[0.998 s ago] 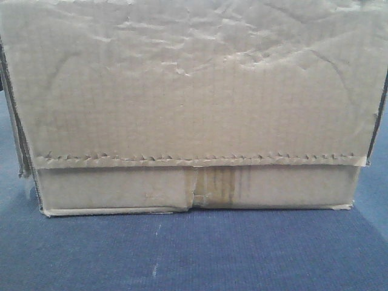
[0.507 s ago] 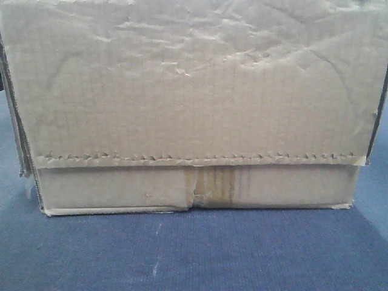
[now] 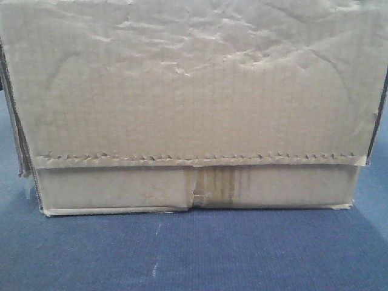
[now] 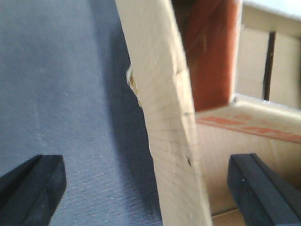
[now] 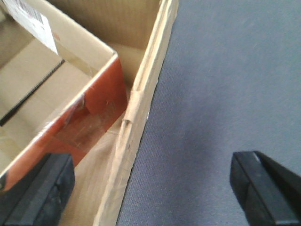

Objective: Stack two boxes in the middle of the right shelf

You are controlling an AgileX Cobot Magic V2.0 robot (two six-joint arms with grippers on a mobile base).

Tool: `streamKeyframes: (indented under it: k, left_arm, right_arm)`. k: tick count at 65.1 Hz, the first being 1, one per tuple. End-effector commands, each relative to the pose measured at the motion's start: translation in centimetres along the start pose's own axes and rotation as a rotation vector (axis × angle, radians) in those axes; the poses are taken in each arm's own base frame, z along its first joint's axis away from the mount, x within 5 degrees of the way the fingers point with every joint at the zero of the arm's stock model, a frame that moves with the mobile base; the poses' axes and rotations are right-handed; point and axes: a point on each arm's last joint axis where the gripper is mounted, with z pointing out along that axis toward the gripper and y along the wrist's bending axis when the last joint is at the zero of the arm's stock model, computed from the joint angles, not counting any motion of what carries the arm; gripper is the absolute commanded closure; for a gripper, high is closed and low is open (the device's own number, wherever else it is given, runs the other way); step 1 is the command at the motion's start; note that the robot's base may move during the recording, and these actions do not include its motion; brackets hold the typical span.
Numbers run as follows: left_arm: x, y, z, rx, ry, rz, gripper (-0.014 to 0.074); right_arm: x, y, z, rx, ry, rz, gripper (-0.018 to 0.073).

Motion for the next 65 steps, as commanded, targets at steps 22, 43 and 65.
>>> streamKeyframes:
  k: [22, 43, 65]
  left_arm:
    - [0.4, -0.1, 1.4, 0.017, 0.021, -0.01, -0.0003]
    - [0.5, -1.0, 4.5, 0.01, 0.134, 0.008, 0.0001]
    - [0.7, -0.9, 4.6, 0.002, 0.152, -0.006, 0.0705]
  right_arm:
    - [0.1, -0.2, 5.5, -0.037, 0.142, 0.023, -0.001]
    - [0.4, -0.4, 7.8, -0.04, 0.206, 0.03, 0.0041]
    - [0.7, -0.4, 7.8, -0.043, 0.231, 0.03, 0.0714]
